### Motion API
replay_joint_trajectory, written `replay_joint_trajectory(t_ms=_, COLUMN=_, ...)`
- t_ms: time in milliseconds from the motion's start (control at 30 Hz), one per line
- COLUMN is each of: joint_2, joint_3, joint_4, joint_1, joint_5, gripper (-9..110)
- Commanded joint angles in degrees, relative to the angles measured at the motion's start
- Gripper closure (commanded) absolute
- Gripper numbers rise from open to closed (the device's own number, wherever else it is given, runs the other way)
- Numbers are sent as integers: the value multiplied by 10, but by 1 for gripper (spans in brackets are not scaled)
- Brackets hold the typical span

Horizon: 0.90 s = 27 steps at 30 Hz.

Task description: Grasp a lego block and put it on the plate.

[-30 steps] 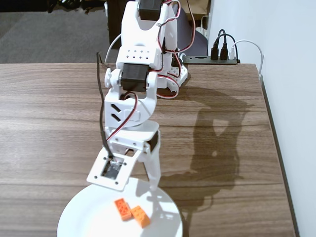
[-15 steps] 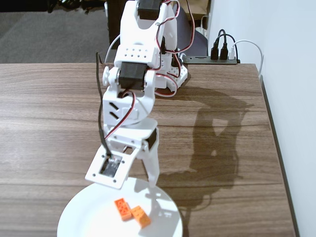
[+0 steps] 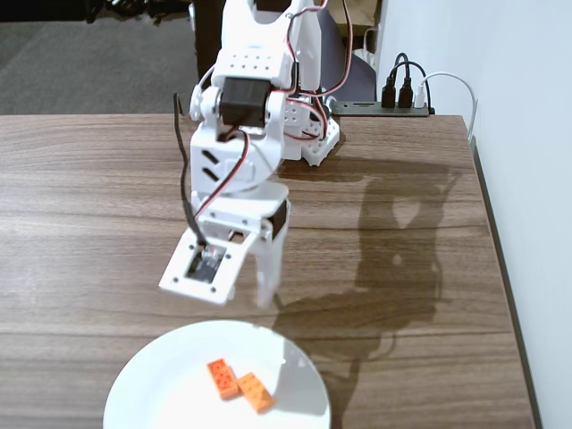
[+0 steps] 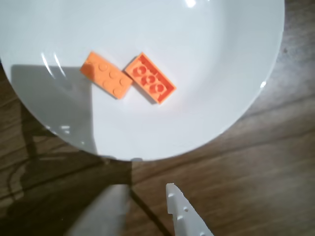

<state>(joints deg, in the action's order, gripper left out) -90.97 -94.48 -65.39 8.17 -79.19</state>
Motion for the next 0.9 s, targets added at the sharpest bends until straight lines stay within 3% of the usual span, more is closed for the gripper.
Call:
replay_joint_trajectory(t_ms=0, joint_2=-57, joint_3=-22, joint_4=0, joint_1=-3, joint_5=-4, gripper=101)
replay_joint_trajectory(t_ms=467, joint_2=-236, joint_3=-209, joint_4=28, joint_1=-4, joint_5=31, gripper=101)
replay_joint_trajectory(t_ms=667, joint_2=-337, joint_3=-294, joint_4=35, joint_1=-25, joint_5=130, gripper=101)
replay_joint_trajectory(t_ms=867, joint_2=-470, joint_3=-398, joint_4=34, joint_1=-29, joint_5=298, gripper=101)
